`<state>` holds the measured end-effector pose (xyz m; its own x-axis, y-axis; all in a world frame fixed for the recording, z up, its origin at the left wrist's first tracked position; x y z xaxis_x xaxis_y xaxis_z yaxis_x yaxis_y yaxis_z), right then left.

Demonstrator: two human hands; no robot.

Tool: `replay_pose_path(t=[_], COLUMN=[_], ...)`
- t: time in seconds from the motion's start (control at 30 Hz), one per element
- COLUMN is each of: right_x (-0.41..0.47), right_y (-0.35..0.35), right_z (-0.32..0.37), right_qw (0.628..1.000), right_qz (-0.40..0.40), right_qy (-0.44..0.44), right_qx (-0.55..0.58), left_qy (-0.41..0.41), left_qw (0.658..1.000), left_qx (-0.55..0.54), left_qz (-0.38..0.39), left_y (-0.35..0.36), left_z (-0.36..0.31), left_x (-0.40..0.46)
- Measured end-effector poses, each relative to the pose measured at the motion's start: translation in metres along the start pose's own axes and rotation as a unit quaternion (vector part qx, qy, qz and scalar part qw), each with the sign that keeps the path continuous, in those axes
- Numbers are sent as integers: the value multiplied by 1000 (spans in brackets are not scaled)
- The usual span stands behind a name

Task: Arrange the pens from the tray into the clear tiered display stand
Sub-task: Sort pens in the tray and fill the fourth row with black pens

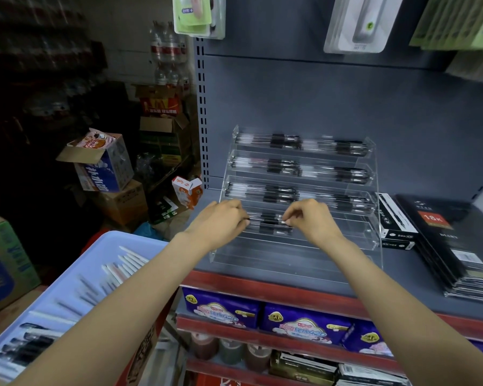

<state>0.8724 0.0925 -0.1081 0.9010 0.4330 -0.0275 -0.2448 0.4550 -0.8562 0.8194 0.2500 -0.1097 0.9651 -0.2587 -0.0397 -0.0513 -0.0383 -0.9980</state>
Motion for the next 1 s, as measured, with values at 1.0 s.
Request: replay_pose_path(t=[1.0], right_x=[3], right_y=[317], right_z=[290], right_qw=[952], right_qz=[258], right_qy=[-142], right_qx=[88], left_qy=[-363], left_qw=[863], left_qx=[-340], left_qz=[-91], left_y=[127], left_z=[306], left_x=[-314])
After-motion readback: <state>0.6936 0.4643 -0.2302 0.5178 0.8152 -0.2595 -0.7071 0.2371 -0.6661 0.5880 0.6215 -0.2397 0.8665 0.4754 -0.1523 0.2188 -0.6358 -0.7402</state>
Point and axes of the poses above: each hand's wrist, its own x-axis towards the middle knuckle, its own y-axis out of the palm, z = x × y, the point moved 7 cm from there along x, towards the middle knuckle, and after that the axes turned 12 degrees about z, right-handed, at the moved point
